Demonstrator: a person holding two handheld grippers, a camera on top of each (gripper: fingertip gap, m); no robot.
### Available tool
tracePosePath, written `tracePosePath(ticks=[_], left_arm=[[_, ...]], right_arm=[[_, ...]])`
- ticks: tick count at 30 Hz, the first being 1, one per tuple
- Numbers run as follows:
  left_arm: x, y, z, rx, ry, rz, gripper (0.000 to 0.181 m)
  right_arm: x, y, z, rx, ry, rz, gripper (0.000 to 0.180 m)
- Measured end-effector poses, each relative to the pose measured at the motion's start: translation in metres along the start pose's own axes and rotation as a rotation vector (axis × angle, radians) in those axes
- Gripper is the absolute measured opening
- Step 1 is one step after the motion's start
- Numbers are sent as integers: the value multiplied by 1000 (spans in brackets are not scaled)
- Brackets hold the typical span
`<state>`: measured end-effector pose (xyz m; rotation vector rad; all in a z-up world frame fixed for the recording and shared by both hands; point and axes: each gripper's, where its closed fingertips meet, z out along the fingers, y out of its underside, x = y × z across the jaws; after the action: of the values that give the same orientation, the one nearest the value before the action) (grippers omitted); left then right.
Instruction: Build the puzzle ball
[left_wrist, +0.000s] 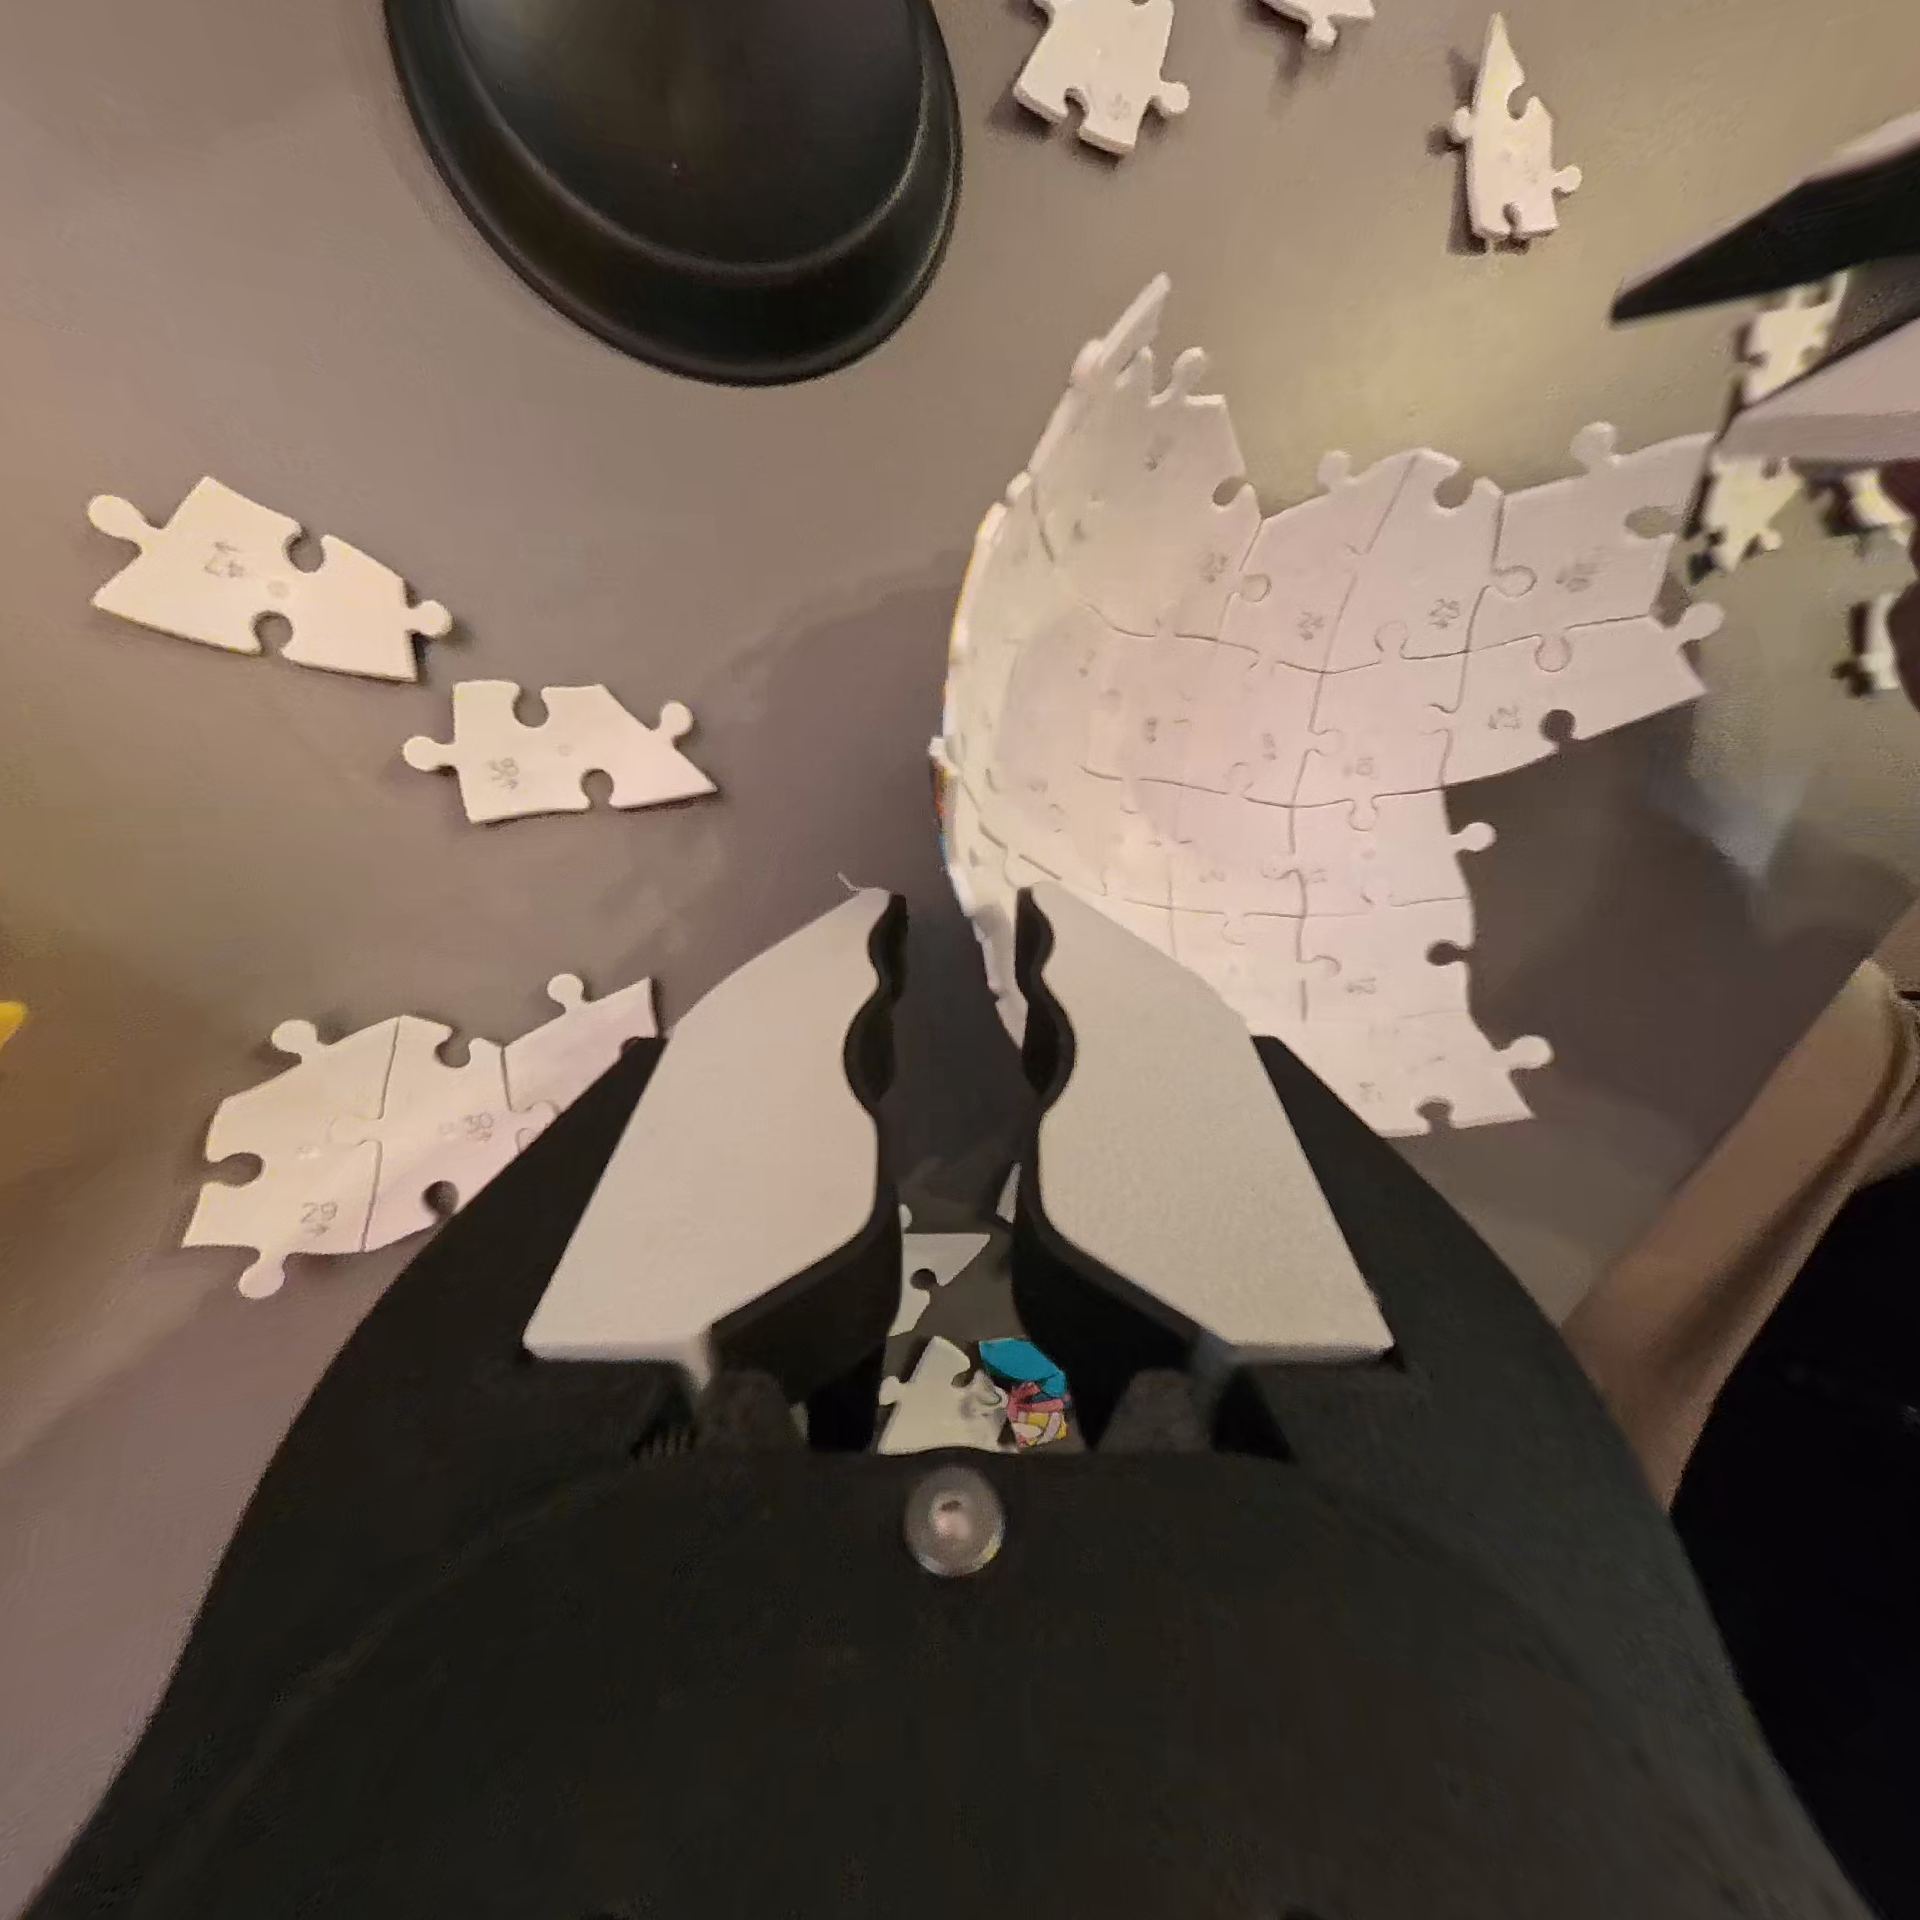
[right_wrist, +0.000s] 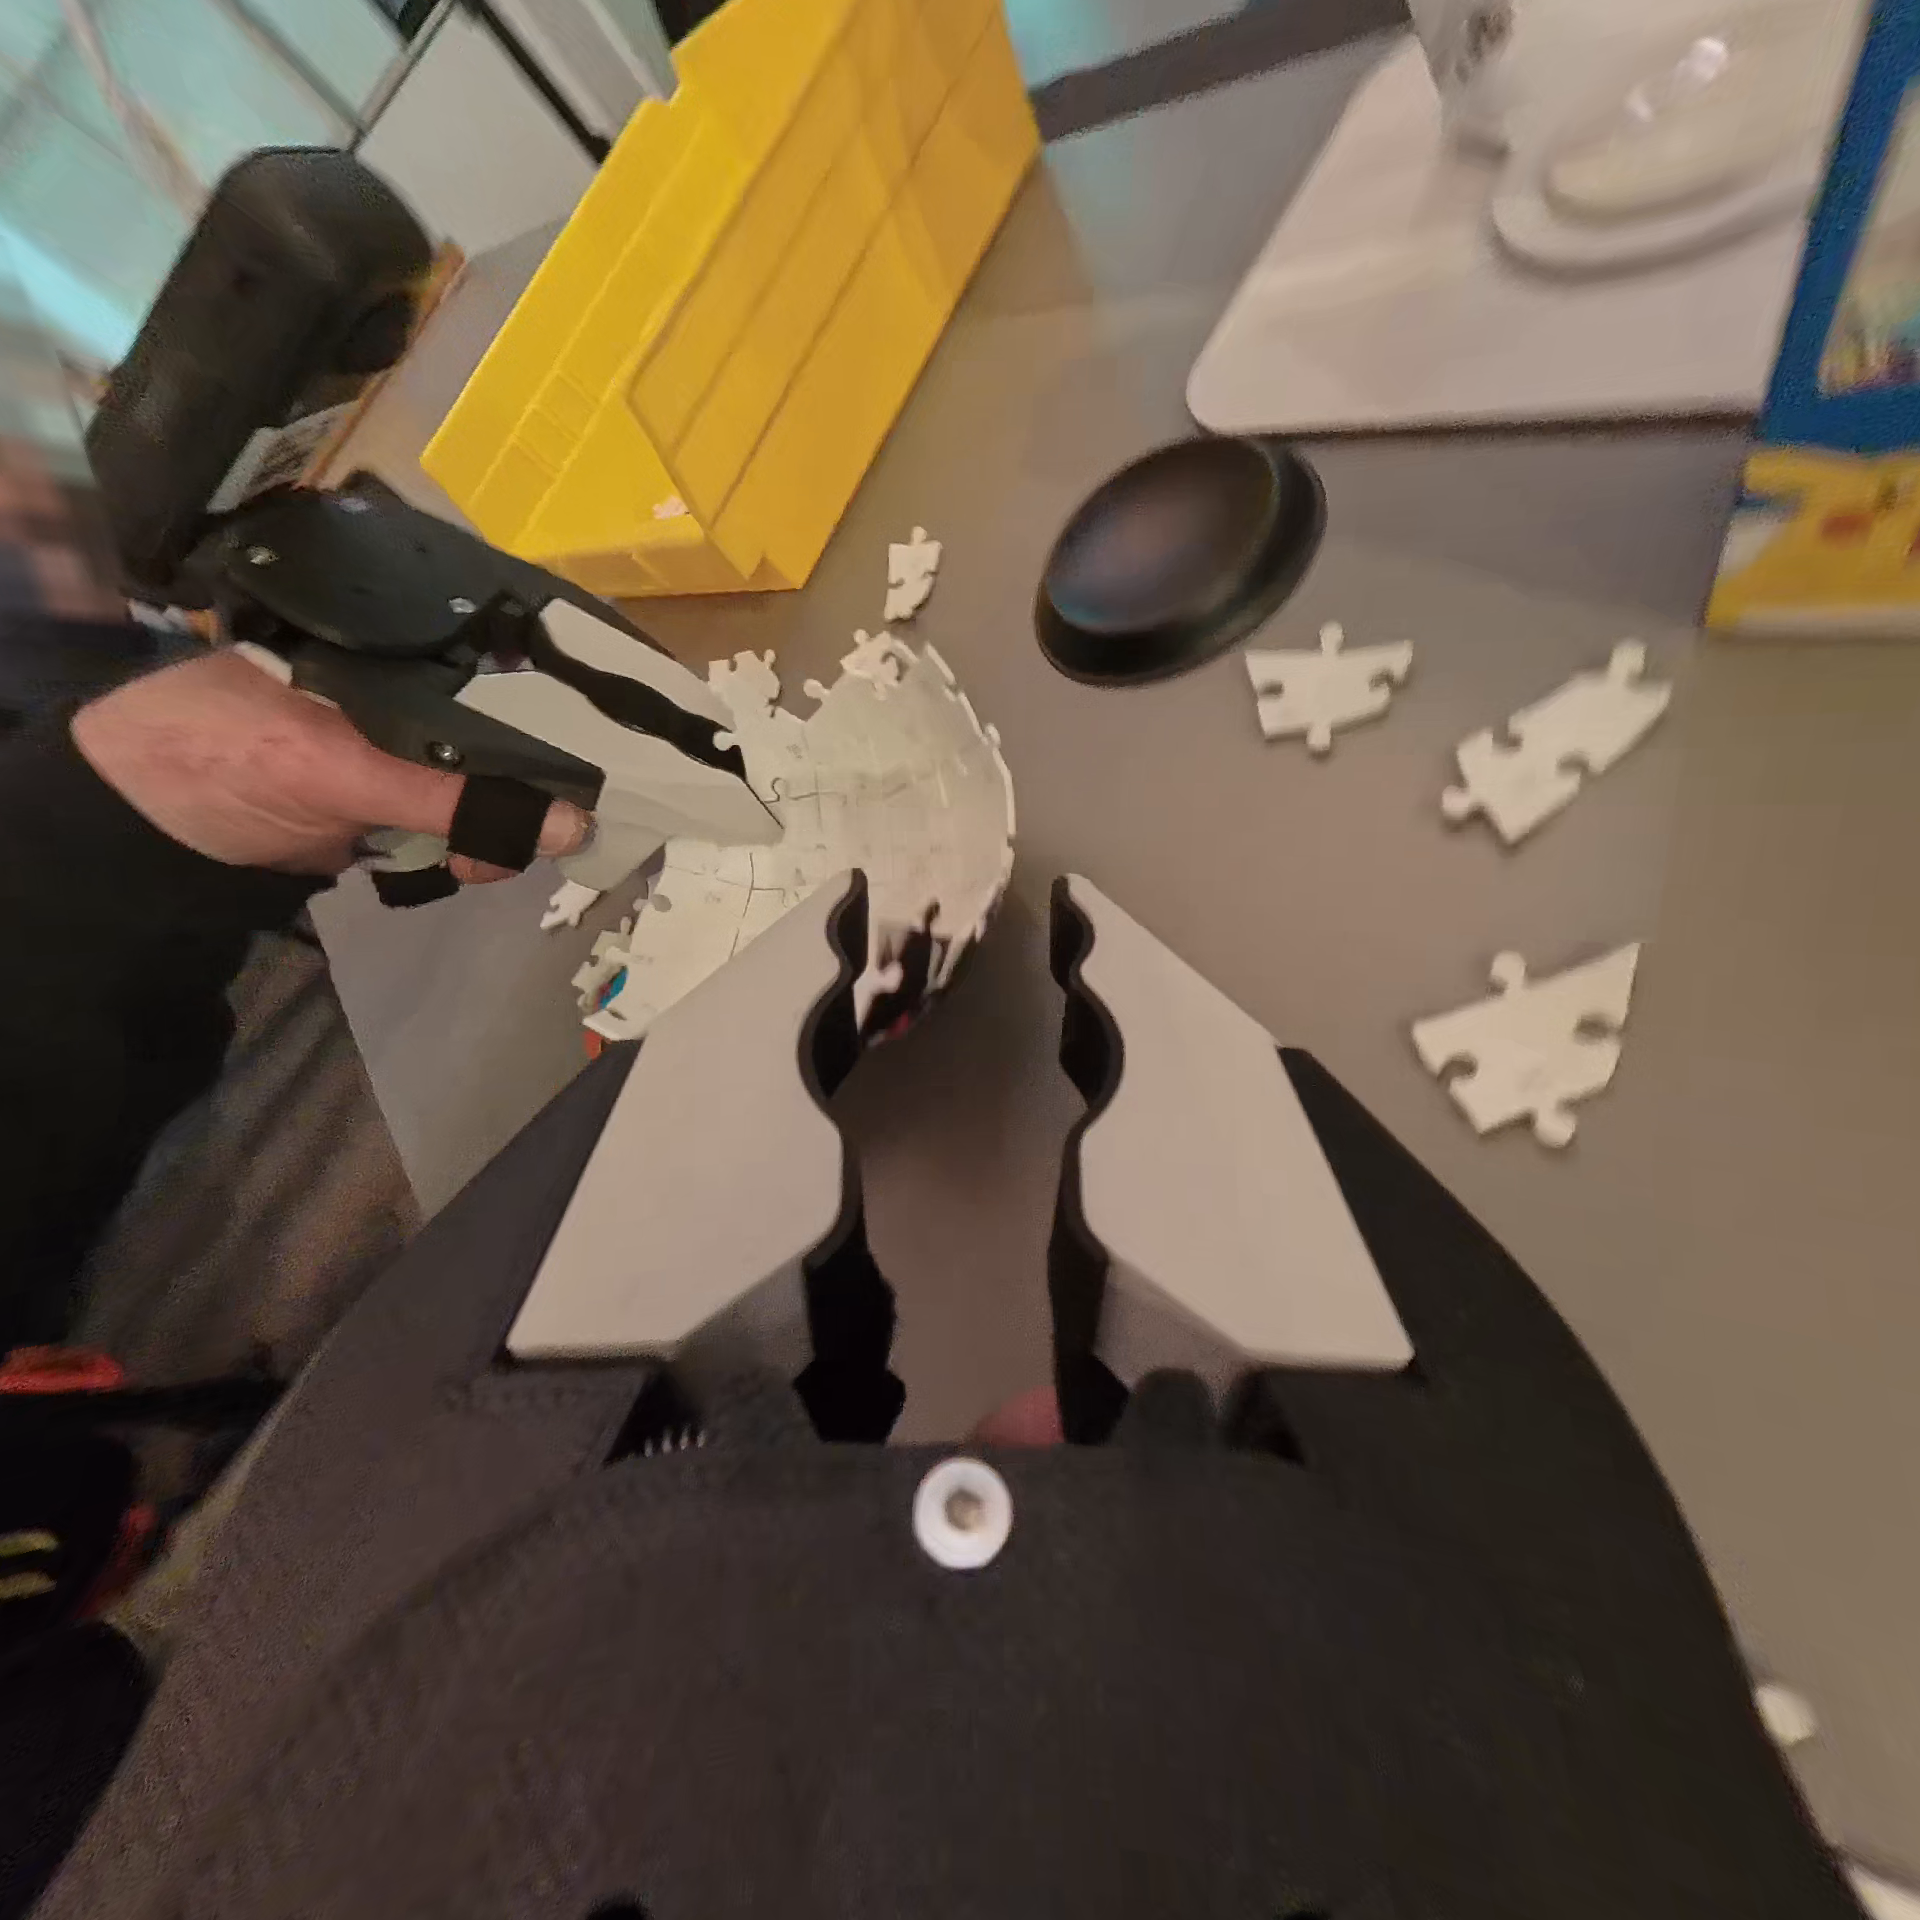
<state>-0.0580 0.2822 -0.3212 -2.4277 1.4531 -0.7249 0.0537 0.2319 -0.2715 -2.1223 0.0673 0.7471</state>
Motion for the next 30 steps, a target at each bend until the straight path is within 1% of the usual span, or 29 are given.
tracePosePath(ticks=[1, 3, 6, 7, 8, 12, 14, 18, 21, 23, 27, 30], left_arm=[[2, 1, 0, 3, 23, -3, 19], [6, 2, 0, 4, 54, -3, 22], [10, -1, -4, 45, 111, -24, 26], [12, -1, -7, 55, 137, -30, 28], [14, -1, -9, 60, 160, -32, 29], [21, -7, -19, 129, 291, -37, 35], [24, -9, -19, 149, 355, -34, 37], [29, -9, -13, 152, 455, -44, 48], [28, -10, -11, 162, 508, -62, 48], [25, -10, -8, 165, 518, -78, 53], [19, -6, -6, 146, 537, -85, 59], [18, -9, -7, 159, 579, -95, 58]], right_arm=[[-3, -7, -1, -11, -3, -70, 33], [-9, -18, 4, -87, -1, -254, 36], [-31, -35, 19, -202, -68, -528, 40], [-38, -38, 26, -242, -90, -605, 45], [-44, -40, 33, -276, -107, -685, 46], [-49, -30, 65, -445, -130, -1017, 42], [-42, -21, 80, -530, -137, -1126, 48], [-33, -12, 98, -641, -166, -1240, 47], [-37, -3, 104, -684, -246, -1249, 45], [-32, 3, 107, -734, -257, -1274, 45], [-29, 10, 114, -778, -272, -1290, 44], [-29, 14, 115, -791, -285, -1291, 42]])
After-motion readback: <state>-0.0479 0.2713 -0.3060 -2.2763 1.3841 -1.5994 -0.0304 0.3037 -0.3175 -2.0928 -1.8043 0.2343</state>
